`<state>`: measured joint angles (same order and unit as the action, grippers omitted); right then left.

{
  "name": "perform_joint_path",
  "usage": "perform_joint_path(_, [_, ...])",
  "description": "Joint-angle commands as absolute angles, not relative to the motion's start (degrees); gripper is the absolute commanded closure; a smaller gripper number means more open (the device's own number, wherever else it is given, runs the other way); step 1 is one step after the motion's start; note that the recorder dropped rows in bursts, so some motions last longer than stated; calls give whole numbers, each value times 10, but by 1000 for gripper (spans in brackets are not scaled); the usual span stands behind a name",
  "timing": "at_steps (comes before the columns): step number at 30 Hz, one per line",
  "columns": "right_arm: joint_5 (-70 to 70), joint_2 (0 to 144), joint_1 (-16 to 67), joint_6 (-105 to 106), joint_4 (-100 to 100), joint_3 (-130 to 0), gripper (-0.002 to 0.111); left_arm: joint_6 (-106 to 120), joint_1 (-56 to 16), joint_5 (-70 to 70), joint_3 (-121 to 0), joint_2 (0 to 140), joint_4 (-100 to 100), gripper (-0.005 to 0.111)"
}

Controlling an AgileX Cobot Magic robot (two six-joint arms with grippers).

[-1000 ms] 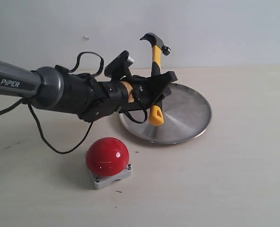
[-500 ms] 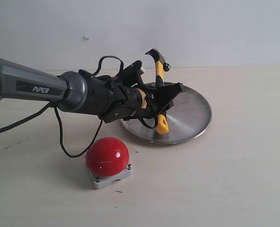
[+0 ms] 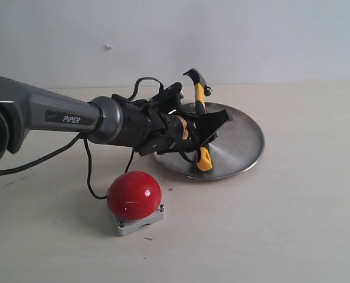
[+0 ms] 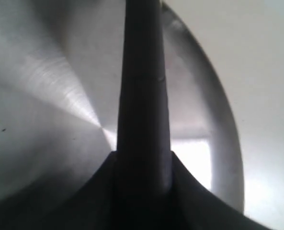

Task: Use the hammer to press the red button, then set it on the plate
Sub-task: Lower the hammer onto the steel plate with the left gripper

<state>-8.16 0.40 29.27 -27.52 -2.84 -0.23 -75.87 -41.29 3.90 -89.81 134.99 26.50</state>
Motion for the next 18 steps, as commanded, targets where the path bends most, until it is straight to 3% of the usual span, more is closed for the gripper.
perform_joint_path(1, [-76,2,293,-272,-30,0,108,-753,-411,63,-906,1339,274,107])
perform_joint_path(18, [-76,2,293,-272,-30,0,108,-754,-411,47,-906,1339,274,107])
